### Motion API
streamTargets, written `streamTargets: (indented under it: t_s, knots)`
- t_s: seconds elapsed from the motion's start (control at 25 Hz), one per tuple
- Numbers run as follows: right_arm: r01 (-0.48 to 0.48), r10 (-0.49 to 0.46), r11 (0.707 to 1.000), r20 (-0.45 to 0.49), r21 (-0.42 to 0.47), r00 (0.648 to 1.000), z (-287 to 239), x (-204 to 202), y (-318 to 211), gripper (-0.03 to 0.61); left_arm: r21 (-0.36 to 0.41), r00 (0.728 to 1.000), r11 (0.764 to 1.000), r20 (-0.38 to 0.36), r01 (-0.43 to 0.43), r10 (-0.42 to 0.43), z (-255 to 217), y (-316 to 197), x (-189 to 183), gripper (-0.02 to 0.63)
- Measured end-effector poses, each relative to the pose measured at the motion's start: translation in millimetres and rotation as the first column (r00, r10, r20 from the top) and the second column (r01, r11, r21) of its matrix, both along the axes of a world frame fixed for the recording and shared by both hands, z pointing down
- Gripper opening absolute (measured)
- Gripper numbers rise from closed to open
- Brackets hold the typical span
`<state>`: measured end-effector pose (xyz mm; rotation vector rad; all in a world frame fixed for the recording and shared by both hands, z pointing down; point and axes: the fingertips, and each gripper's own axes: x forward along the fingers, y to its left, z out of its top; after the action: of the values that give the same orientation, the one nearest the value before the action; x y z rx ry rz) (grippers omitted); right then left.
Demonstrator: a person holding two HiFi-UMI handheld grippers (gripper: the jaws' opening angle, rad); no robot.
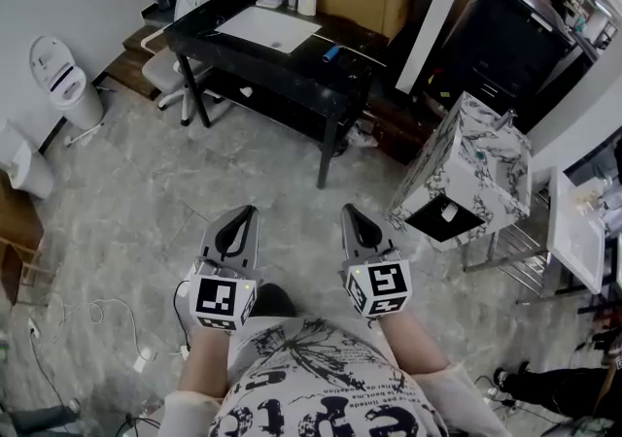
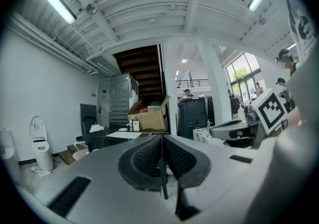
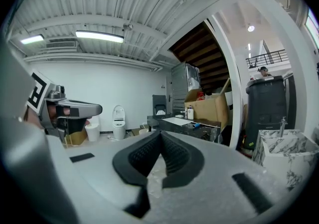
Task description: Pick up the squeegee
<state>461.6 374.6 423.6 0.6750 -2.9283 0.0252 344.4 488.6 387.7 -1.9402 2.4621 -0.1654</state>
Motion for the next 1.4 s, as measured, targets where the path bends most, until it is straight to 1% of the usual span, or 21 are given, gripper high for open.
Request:
streamTargets:
  t_s: [0.2,0.28,0.4,0.52,0.76,0.96,1.08,1.24,1.4]
  knots:
    - [-0.009,0.009,1.000,-0.018,0.010,1.000,4.0,-27.5,-20.7,-0.008,-0.013,1.000,1.000,-0.018,0.008,-0.008,9.7,-18.7,-25.3,0.012]
    - [-0.019,0.020,1.000,-0.020,0.021,1.000,3.5,-41.3,-33.4,-0.008,-0.006,1.000,1.000,-0.018,0.000,0.000,9.8,-30.7,-40.0,0.012]
    - [-0.052,0.052,0.999,-0.030,0.010,0.998,9.8,-67.5,-56.1,-0.008,-0.013,1.000,1.000,-0.019,-0.023,0.023,15.5,-50.9,-69.5,0.012]
    - [-0.095,0.094,0.995,-0.043,-0.006,0.995,16.0,-104.7,-82.0,-0.008,-0.019,0.999,0.999,-0.029,-0.045,0.045,19.0,-77.0,-113.1,0.012]
    - [-0.181,0.180,0.983,-0.059,-0.026,0.982,13.4,-201.5,-151.0,-0.008,-0.028,0.992,0.992,-0.046,-0.121,0.120,11.5,-156.2,-220.6,0.012]
    - [-0.278,0.276,0.959,-0.050,-0.047,0.960,6.2,-271.4,-211.0,-0.008,-0.022,0.982,0.982,-0.029,-0.187,0.186,-3.8,-221.9,-309.4,0.012]
    - [-0.341,0.338,0.939,-0.063,-0.051,0.939,8.2,-297.6,-243.1,-0.008,-0.021,0.976,0.976,-0.022,-0.219,0.218,-7.6,-255.7,-347.6,0.012]
    - [-0.431,0.422,0.899,-0.104,-0.080,0.900,14.2,-316.5,-282.7,-0.008,-0.035,0.964,0.964,-0.047,-0.265,0.263,0.4,-292.5,-376.9,0.012]
    - [-0.468,0.456,0.879,-0.127,-0.087,0.881,21.3,-329.2,-325.3,-0.008,-0.059,0.951,0.951,-0.070,-0.304,0.300,18.2,-331.5,-389.2,0.012]
